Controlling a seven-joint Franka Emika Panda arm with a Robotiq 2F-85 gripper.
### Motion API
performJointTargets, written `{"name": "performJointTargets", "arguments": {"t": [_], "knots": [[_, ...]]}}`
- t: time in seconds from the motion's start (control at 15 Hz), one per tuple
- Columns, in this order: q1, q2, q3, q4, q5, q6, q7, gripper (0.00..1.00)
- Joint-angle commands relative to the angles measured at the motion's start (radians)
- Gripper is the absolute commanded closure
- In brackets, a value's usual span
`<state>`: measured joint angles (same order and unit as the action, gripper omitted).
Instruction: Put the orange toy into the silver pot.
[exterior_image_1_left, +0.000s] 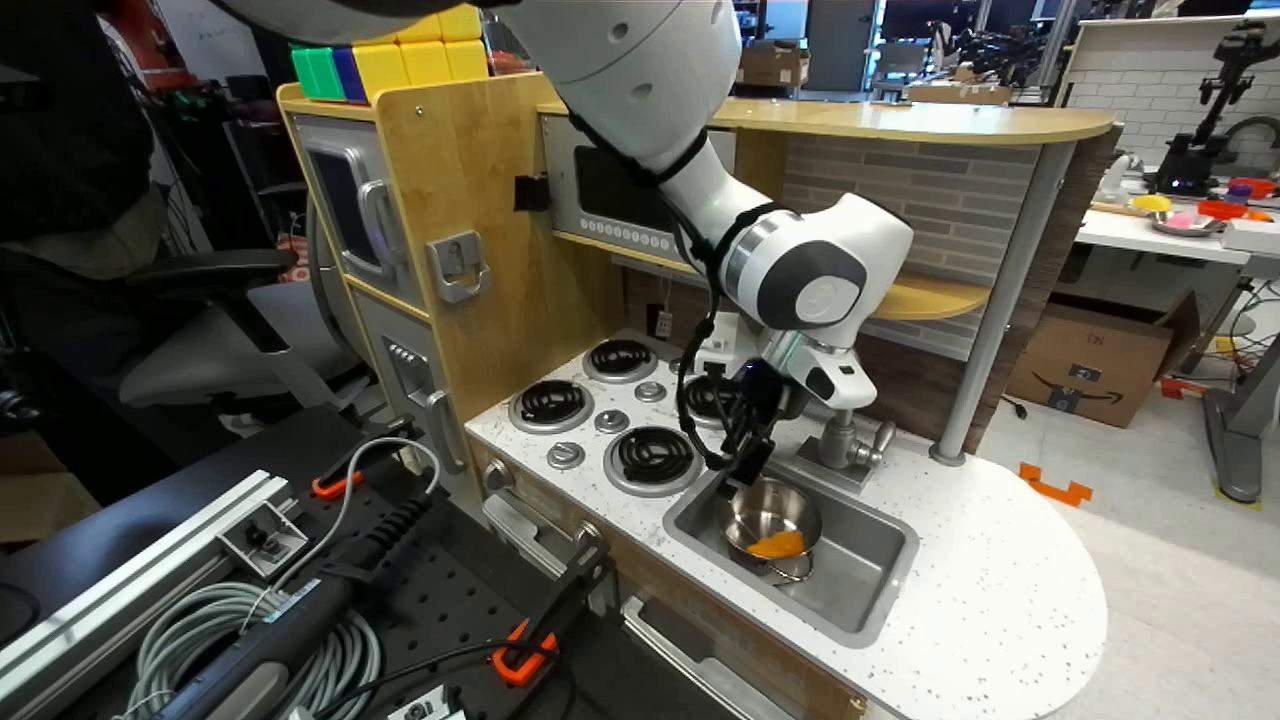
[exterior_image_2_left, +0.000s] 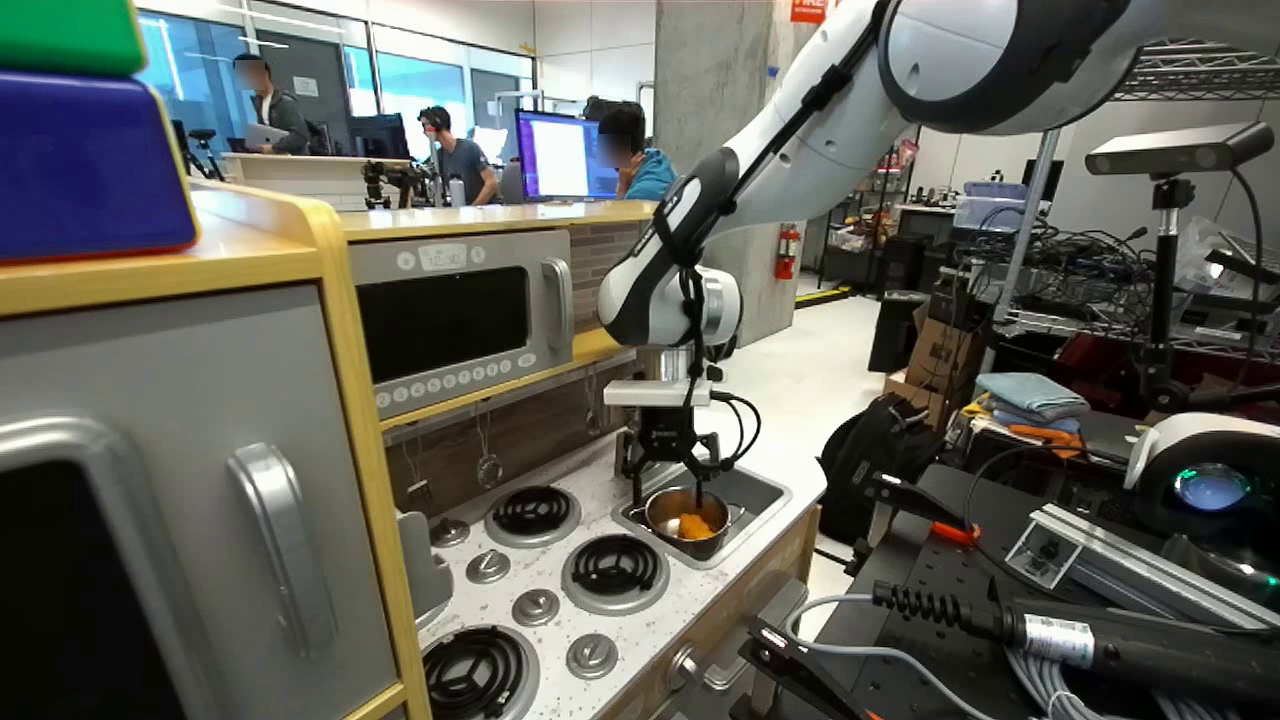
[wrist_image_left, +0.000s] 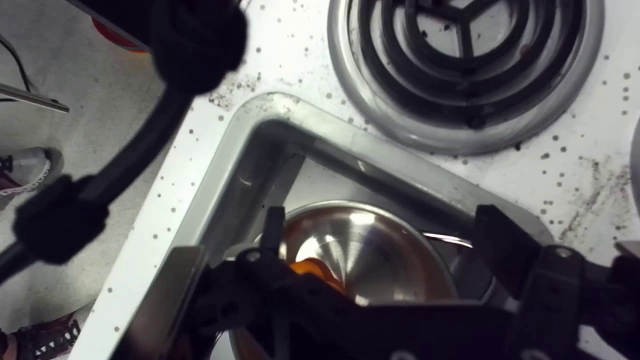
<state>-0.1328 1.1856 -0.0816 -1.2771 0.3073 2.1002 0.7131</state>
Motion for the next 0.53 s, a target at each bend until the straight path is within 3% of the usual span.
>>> {"name": "performJointTargets", "arguments": {"t": [0.0, 0.27, 0.33, 0.47], "knots": [[0.032, -0.114, -0.024, -0.08, -0.016, -0.088, 0.032, 0.0], [0.036, -0.184, -0.018, -0.085, -0.008, -0.28, 0.052, 0.0], [0.027, -0.119, -0.016, -0.05, -0.001, -0.206, 0.02, 0.0], [0.028, -0.119, -0.017, -0.057, -0.001, -0.216, 0.021, 0.0]]}}
